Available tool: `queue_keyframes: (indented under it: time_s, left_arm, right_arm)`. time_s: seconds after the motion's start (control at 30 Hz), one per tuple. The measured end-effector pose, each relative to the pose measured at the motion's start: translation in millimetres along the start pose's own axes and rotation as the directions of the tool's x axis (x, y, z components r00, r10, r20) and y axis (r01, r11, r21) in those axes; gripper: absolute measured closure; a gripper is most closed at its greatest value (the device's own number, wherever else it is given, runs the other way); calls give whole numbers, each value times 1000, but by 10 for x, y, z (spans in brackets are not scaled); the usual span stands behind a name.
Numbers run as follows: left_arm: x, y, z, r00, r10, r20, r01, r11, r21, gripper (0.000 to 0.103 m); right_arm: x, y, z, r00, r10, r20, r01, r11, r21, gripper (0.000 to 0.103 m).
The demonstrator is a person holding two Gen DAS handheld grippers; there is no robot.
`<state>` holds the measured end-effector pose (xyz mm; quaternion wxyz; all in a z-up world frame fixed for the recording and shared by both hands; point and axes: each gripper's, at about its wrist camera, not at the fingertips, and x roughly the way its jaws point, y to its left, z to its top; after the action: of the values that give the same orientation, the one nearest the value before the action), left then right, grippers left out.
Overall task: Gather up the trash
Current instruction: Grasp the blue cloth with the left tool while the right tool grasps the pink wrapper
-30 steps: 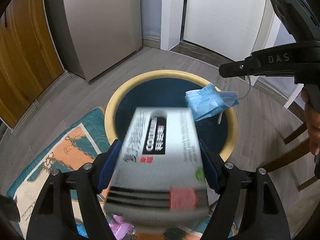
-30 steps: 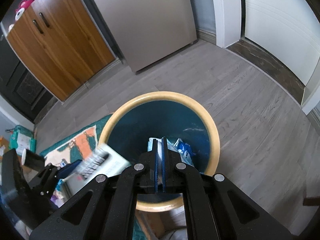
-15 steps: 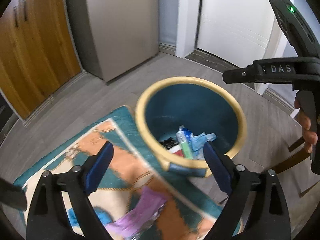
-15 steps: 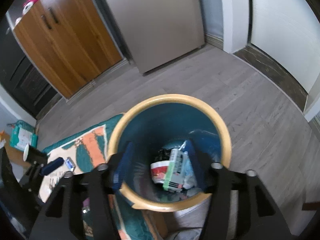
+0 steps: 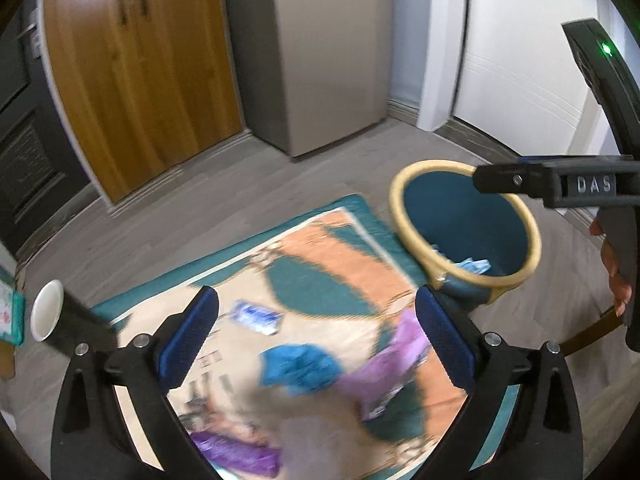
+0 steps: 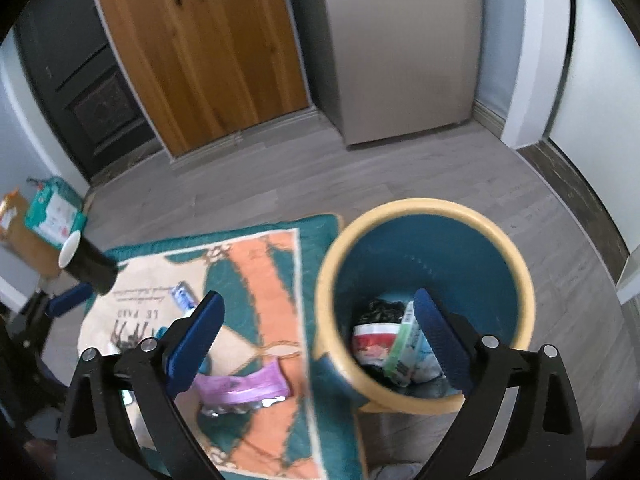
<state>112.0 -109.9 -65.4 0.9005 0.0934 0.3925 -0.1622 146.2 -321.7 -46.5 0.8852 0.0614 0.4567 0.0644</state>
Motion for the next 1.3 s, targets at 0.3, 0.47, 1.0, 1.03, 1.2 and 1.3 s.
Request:
queue_keyframes:
  time_s: [0.3,0.47,1.0,1.03,1.2,1.3]
  left_arm:
    - [-177,528,-249,998,56,-1,-56,995,-79,6]
    - [-45,632,-506,993,114,-35,-115,992,-42,6]
    - [325,456,-677,990,102,-98,-93,991,93,6]
    - [352,448,-676,990,98,-103,-89,992,91,6]
    - [444,396,-659,991,60,-119,-52,996,76,6]
    - [506,361,-636,991,27,-130,-20,998,54,7]
  right_arm:
    - [59,318,-115,999,-44,8,43,991,124,8]
    - [214,369,-393,991,-126,-49,133,971,197,8]
    - [962,456,-1028,962,-49,-270,124,955,269,63]
    - [986,459,-1041,961,-40,-273,118,955,273,66]
    - [980,481,-976,968,-20,-250,87,962,260,88]
    - [871,478,-876,979,-15,-202,67,965,254,94]
